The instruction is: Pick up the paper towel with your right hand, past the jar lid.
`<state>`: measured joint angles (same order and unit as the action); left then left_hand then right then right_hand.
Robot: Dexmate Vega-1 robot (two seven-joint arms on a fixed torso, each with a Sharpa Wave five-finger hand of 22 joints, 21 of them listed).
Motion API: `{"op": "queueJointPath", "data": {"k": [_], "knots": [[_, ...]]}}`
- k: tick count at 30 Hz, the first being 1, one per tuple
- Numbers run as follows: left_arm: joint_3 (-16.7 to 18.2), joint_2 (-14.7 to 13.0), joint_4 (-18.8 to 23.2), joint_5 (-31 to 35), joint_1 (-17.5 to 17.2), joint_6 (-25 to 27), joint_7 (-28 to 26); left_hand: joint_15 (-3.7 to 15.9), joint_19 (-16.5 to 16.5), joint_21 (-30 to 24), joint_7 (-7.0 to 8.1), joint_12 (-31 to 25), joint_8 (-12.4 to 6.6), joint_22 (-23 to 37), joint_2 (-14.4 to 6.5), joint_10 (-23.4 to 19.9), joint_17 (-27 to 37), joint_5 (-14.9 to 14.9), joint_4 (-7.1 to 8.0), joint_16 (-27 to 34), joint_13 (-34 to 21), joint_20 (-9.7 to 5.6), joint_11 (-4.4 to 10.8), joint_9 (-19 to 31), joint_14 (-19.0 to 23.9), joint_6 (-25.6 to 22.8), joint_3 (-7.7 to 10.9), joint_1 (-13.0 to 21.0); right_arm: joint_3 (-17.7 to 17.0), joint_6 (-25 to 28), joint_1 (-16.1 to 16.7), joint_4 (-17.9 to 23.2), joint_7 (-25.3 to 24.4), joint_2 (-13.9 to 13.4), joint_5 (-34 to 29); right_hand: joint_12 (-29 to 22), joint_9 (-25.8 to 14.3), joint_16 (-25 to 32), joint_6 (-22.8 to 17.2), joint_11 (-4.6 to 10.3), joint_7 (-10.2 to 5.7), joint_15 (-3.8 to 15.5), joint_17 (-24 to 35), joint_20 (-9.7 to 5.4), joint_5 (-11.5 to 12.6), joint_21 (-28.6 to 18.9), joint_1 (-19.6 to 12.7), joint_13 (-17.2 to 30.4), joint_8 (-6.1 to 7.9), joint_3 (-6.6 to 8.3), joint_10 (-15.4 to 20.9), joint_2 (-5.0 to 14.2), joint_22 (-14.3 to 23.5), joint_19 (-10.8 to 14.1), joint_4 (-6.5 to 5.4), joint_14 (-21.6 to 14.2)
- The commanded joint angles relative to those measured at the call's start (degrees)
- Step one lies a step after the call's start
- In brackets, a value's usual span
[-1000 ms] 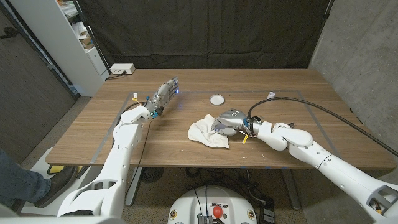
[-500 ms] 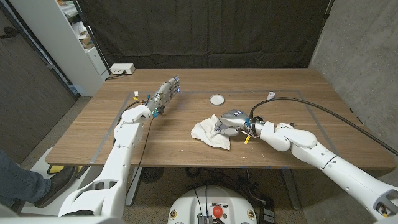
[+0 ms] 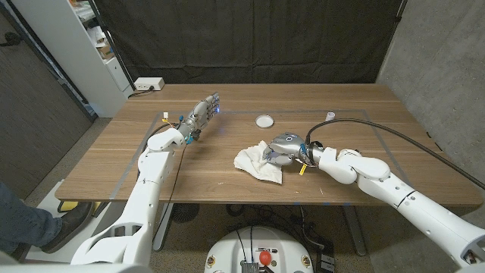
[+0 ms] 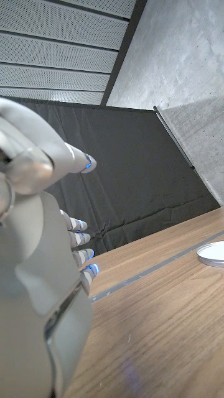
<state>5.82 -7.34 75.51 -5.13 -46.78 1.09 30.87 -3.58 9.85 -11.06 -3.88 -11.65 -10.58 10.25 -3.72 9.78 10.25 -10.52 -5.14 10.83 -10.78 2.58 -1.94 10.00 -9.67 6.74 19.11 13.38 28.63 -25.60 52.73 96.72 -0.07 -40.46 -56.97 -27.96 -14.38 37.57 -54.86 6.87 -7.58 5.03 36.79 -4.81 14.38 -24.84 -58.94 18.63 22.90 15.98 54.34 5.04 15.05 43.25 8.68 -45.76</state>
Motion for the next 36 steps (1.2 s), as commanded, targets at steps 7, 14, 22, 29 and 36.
{"op": "queueJointPath", "data": {"k": [7, 14, 22, 29, 36], "knots": [[-0.32, -0.29, 1.53, -0.36, -0.76, 0.42, -0.06, -0.34, 9.25, -0.28, 0.01, -0.19, -0.16, 0.23, -0.23, 1.91, 0.31, 0.05, -0.26, 0.02, -0.24, 0.20, 0.15, 0.21, -4.00, -0.12, 0.13, -0.03, -2.34, -0.54, 1.20, 2.75, 0.87, 0.00, 0.88, -0.43, -0.18, -0.12, -0.14, -0.27, -0.21, 7.79, 0.59, -3.19, -0.41, -0.84, -0.50, 0.40, 0.27, -0.05, 0.06, 0.32, 0.15, 0.21, -0.41, -0.79], [-0.33, -0.34, 0.53, -0.56, -0.13, -0.29, 0.25, -0.29, 9.31, -0.27, -0.02, -0.22, -0.17, 0.23, -0.25, 1.83, 0.31, 0.04, -0.29, 0.02, -0.24, 0.25, 0.19, 0.21, -4.02, -0.16, 0.12, -0.05, -3.01, -0.26, 1.42, 3.90, 1.72, 0.09, 0.90, -0.50, -0.19, -0.22, -0.17, -0.30, -0.30, 7.81, 0.77, -3.19, -0.59, -1.05, -0.53, 0.57, 0.29, -0.12, 0.01, 0.35, 0.17, 0.22, -0.47, -0.89], [-0.14, -0.29, -0.27, -0.81, 0.15, -0.96, 0.51, -0.32, 9.33, -0.28, 0.01, -0.21, -0.16, 0.23, -0.27, 1.88, 0.31, 0.04, -0.32, 0.01, -0.24, 0.25, 0.18, 0.21, -4.04, -0.15, 0.11, -0.06, -3.60, -0.30, 1.26, 4.82, 3.43, 0.23, 1.68, -0.63, -0.19, -0.32, -0.28, -0.22, -0.21, 7.79, 0.99, -3.16, -0.79, -1.31, -0.48, 0.76, 0.36, -0.19, 0.08, 0.49, 0.20, 0.23, -0.61, -1.09], [0.07, -0.23, -0.68, -0.94, 0.02, -1.28, 0.51, -0.22, 9.34, -0.29, -0.04, -0.20, -0.18, 0.23, -0.30, 1.91, 0.30, 0.04, -0.36, 0.01, -0.24, 0.25, 0.18, 0.21, -4.05, -0.21, 0.11, -0.07, -4.21, -0.14, 1.28, 5.88, 4.06, 0.43, 1.70, -0.70, -0.19, -0.38, -0.22, -0.30, -0.14, 7.74, 1.14, -3.07, -0.94, -1.45, -0.30, 0.89, 0.34, -0.29, 0.08, 0.59, 0.22, 0.12, -0.79, -1.26], [0.18, -0.14, -0.51, -1.06, -0.26, -1.58, 0.52, -0.23, 9.39, -0.29, -0.04, -0.23, -0.16, 0.23, -0.32, 1.85, 0.30, 0.04, -0.41, 0.00, -0.23, 0.30, 0.17, 0.21, -4.09, -0.18, 0.10, -0.09, -4.95, -0.34, 1.63, 6.93, 3.83, 0.37, 1.65, -0.84, -0.20, -0.32, -0.27, -0.28, -0.12, 7.71, 1.45, -2.99, -1.15, -1.75, -0.17, 1.08, 0.38, -0.43, 0.21, 0.64, 0.26, 0.17, -0.92, -1.62]]}}
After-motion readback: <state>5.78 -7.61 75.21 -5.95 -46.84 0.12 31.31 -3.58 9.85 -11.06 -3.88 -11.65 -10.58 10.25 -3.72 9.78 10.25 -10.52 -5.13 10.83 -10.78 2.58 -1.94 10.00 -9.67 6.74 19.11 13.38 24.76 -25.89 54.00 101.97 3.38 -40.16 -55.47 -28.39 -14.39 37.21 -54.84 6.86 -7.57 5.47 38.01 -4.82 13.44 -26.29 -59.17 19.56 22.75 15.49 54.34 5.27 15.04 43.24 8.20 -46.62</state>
